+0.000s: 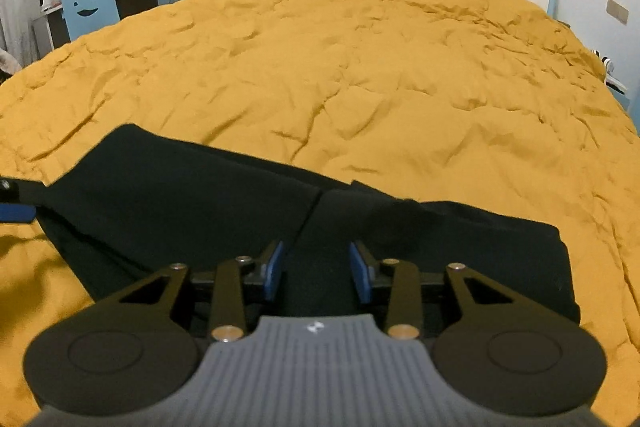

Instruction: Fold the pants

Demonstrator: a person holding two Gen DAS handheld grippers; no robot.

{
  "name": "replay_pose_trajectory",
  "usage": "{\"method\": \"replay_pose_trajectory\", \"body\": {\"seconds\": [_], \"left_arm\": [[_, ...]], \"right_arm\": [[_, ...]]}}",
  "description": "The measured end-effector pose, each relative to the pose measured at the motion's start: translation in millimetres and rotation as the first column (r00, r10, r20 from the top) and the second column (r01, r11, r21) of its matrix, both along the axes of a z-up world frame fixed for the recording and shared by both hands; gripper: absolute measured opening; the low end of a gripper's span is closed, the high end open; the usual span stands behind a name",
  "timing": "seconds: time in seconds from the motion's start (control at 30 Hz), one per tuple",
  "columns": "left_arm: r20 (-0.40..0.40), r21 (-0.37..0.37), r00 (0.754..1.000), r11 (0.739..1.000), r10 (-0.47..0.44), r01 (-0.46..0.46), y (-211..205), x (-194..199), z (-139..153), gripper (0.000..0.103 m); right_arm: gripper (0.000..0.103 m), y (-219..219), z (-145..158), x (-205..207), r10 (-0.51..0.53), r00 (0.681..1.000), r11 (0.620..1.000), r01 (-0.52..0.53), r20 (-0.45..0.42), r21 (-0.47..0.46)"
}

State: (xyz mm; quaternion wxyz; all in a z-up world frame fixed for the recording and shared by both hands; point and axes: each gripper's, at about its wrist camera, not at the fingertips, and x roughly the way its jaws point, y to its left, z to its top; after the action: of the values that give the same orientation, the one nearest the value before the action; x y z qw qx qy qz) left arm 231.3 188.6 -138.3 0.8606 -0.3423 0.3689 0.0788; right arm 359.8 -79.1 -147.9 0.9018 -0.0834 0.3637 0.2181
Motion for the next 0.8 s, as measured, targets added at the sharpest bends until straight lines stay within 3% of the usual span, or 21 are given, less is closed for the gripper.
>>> {"method": "replay_pose_trajectory", "body": {"seconds": [0.1,0.37,0.57,0.8], "left_arm": [[-0.013,-0.016,1.0,1.0,0.018,-0.018,10.2,1.5,-5.1,0.057],[-0.028,-0.066,0.999,0.997,0.027,-0.029,19.5,-1.9,-19.3,0.06],[0.016,-0.112,0.999,0.993,0.042,-0.04,26.8,-6.4,-25.2,0.066],[0.06,-0.225,0.993,0.97,0.105,-0.089,43.0,-3.1,-41.8,0.066]], "right_arm": [[0.034,1.2,6.4,2.6,-0.006,1.0,1.0,0.006,-0.001,0.013],[0.034,6.5,17.9,1.0,-0.026,1.0,0.999,0.027,-0.016,0.02],[0.034,9.3,26.8,-8.9,-0.031,0.999,0.997,0.032,-0.022,0.075],[0.034,46.9,20.9,-22.5,0.07,0.997,0.992,-0.066,-0.03,0.112]]}}
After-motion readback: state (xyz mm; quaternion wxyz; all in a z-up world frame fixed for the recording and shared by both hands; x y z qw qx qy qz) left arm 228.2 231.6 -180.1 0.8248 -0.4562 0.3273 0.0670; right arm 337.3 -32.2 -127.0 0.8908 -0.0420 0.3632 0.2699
